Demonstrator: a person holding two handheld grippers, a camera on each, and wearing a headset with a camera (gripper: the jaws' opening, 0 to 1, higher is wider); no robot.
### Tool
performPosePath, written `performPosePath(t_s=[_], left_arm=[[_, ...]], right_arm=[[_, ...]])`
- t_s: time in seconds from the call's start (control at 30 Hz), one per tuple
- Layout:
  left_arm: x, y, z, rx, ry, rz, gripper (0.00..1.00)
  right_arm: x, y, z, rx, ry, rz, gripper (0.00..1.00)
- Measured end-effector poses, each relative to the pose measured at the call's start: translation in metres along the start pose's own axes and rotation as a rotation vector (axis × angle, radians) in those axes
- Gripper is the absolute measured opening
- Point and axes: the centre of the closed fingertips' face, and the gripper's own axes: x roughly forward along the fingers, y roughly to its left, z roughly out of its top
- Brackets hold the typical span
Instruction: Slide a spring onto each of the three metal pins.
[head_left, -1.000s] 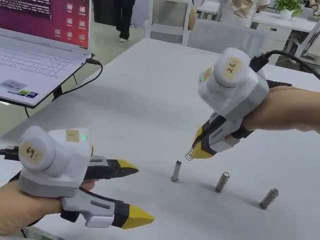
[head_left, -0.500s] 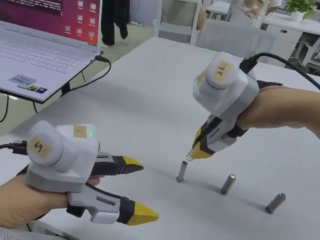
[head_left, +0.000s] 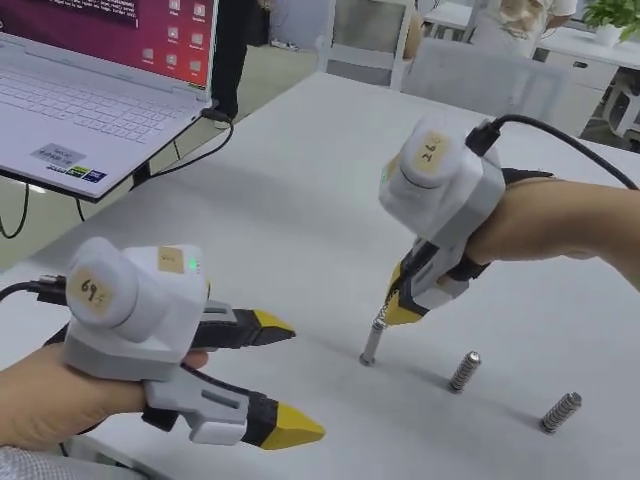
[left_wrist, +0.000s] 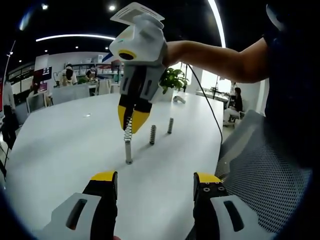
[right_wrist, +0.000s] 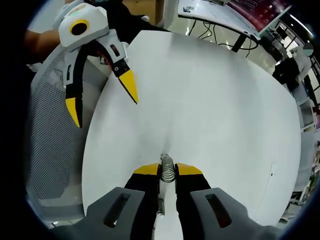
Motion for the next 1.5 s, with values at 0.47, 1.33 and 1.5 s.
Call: performPosePath(t_s=[0.47,1.33,1.5], left_arm=[[-0.001,0.002,0.0,0.002,-0.005,0.001,0.56],[-0.003,0.001,-0.001,0.0,0.003,0.006,0.56],[-0.003,0.001,-0.001,-0.001,0.005,0.008,0.56]], right_arm=[[0.012,0.001,-0.001,-0.002,0.039,0.024,0.09],[0.036,0.006,-0.007,0.005,0.102,0.064,0.09],[0.042,0.008,-0.008,0.005,0.114,0.069,0.09]])
